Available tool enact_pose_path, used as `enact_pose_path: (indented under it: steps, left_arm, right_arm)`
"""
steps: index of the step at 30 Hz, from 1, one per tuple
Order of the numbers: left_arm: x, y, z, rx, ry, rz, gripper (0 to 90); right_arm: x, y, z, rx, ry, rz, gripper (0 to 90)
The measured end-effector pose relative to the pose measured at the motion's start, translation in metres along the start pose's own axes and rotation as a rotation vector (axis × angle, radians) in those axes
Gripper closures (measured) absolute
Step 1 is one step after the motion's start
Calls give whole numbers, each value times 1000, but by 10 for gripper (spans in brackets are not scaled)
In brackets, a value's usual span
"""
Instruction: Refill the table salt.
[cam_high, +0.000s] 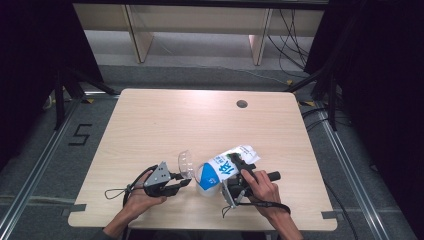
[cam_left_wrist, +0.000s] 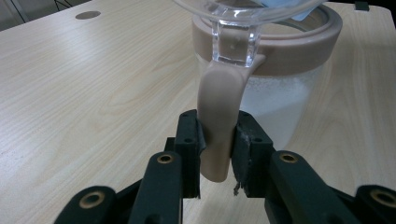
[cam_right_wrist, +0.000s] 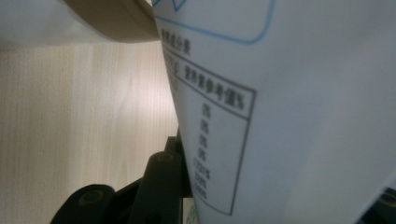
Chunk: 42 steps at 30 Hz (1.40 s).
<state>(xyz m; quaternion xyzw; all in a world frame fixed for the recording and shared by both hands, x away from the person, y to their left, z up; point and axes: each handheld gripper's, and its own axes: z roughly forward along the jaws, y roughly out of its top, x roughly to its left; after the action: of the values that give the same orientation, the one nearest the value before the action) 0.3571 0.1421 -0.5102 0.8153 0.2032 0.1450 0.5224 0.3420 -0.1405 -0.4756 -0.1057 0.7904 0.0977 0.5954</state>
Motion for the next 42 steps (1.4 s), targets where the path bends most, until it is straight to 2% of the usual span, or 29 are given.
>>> enact_pose_path:
  steps: [2, 3, 5, 7, 8, 10, 11, 12, 14, 18, 19, 20, 21, 22, 23, 25, 27, 28, 29, 30, 32, 33, 35, 36, 37, 38, 40, 41, 42]
  left_arm:
    - [0, 0, 0, -2, 1, 0, 730]
    - [0, 0, 0, -3, 1, -1, 730]
    - [0, 0, 0, -1, 1, 1, 729]
    - [0, 0, 0, -2, 1, -1, 729]
    - [0, 0, 0, -2, 1, -1, 729]
    - [0, 0, 0, 0, 0, 1, 729]
    - [0, 0, 0, 5, -2, 1, 729]
    - [0, 0, 0, -1, 1, -1, 730]
    - [0, 0, 0, 2, -1, 0, 729]
    - [0, 0, 0, -1, 1, 0, 729]
    - [0, 0, 0, 0, 1, 2, 729]
    - [0, 0, 0, -1, 1, 1, 729]
    - [0, 0, 0, 0, 1, 2, 729]
    - [0, 0, 0, -1, 1, 1, 729]
    - [0, 0, 0, -1, 1, 0, 729]
    - [0, 0, 0, 0, 2, 1, 729]
    - [0, 0, 0, -1, 2, 1, 729]
    - [0, 0, 0, -1, 2, 1, 729]
    - [0, 0, 0, 0, 1, 2, 729]
    - [0, 0, 0, -1, 1, 1, 729]
    - [0, 0, 0, 0, 2, 1, 729]
    - [0, 0, 0, -1, 1, 0, 729]
    - [0, 0, 0, 0, 2, 2, 729]
    - [0, 0, 0, -1, 2, 1, 729]
    - [0, 0, 0, 0, 2, 0, 729]
    - [0, 0, 0, -1, 2, 1, 729]
    - [0, 0, 0, -1, 2, 0, 729]
    - [0, 0, 0, -1, 2, 1, 729]
    - [0, 0, 0, 0, 2, 1, 729]
  right_arm:
    - [-5, 0, 0, -11, -8, -53, 730]
    - [-1, -1, -1, -2, -3, 10, 730]
    - [-1, -1, -1, -2, -2, 10, 730]
    - [0, -2, -2, 9, 6, 35, 730]
    - [-1, -2, -1, -1, -2, 16, 730]
    - [-2, -3, -1, -15, -4, 20, 730]
    - [-4, -3, -2, 10, -7, -11, 730]
    - [-4, -3, -2, 12, -5, -10, 730]
    - [-6, -2, -2, -8, -6, -36, 730]
    - [-5, -3, -2, -10, -7, -15, 730]
    - [-2, -4, -1, -25, 0, 45, 730]
    - [-5, -5, -3, 1, -4, 20, 731]
    - [-5, -6, -3, -1, -2, 29, 731]
    - [-3, -5, -2, -16, 6, 73, 731]
    - [-5, -6, -4, 8, 2, 51, 731]
    - [-5, -7, -4, 9, 12, 76, 732]
    - [-4, -8, -5, 11, 6, 126, 732]
    - [-4, -10, -5, 13, 21, 147, 733]
    - [-4, -10, -5, 18, 6, 157, 733]
    - [-6, -12, -5, 10, 2, 136, 733]
    - [-5, -12, -6, 21, 4, 172, 733]
    - [-7, -13, -5, 13, -1, 159, 733]
    - [-8, -15, -5, -4, 5, 176, 733]
    - [-5, -15, -3, -37, 22, 230, 734]
    - [-4, -15, -4, -23, 11, 264, 734]
    - [-5, -16, -3, -45, 21, 267, 734]
    - [-4, -17, -5, -25, 38, 328, 735]
    - [-6, -19, -4, -50, 34, 318, 736]
    - [-6, -19, -4, -54, 39, 356, 736]
